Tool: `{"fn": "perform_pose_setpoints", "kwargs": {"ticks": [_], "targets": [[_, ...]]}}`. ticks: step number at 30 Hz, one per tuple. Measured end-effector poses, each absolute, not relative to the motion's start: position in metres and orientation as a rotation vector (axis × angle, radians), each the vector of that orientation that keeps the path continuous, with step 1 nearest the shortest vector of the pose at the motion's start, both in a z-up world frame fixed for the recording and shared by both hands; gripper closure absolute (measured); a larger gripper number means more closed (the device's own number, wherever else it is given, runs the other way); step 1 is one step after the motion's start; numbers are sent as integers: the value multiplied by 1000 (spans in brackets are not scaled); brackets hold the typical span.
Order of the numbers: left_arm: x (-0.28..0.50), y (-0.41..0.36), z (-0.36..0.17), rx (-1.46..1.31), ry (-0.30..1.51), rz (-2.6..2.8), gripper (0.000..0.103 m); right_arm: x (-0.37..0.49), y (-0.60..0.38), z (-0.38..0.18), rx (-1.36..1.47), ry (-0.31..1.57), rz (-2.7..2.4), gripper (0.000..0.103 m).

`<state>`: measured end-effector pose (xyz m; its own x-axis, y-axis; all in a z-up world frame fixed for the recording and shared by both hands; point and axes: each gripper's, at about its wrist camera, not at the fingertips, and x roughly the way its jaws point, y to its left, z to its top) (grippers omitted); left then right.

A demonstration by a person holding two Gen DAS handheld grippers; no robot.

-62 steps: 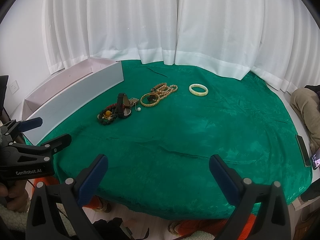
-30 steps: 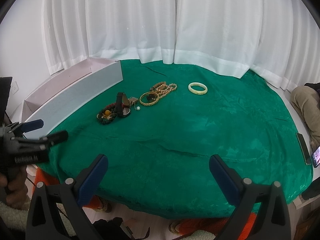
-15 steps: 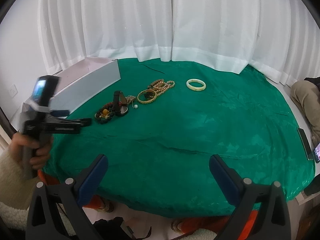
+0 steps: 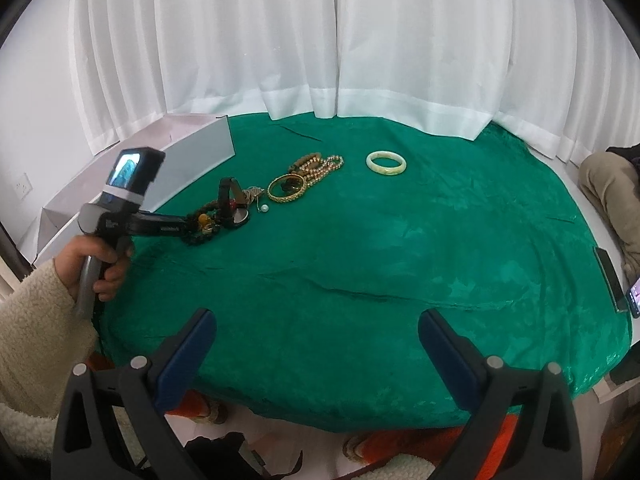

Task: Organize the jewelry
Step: 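Reach the left tool into the jewelry pile and grasp the black bead bracelet, then grasp the black wristwatch with the right tool while the left tool lifts the bead bracelet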

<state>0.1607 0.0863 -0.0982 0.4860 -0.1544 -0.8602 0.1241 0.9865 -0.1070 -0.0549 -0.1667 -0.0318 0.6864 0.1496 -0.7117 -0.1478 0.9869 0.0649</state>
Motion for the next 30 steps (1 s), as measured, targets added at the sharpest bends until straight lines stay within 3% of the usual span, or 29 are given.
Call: {"fn": "perform_pose_setpoints", "kwargs": {"ticks": [13, 19, 27, 29, 30], "targets": [[112, 137, -46, -217, 981, -173, 93, -32, -166, -27, 27, 814, 225, 0], [107, 143, -44, -228, 944, -98, 93, 45, -124, -34, -14, 884, 376, 0], [103, 143, -49, -230, 940, -52, 93, 156, -30, -89, 118, 950, 424, 2], [98, 146, -48, -240, 938, -53, 93, 174, -29, -101, 171, 958, 386, 33], [96, 148, -48, -240, 937, -50, 93, 180, -33, -105, 203, 975, 379, 70]]}}
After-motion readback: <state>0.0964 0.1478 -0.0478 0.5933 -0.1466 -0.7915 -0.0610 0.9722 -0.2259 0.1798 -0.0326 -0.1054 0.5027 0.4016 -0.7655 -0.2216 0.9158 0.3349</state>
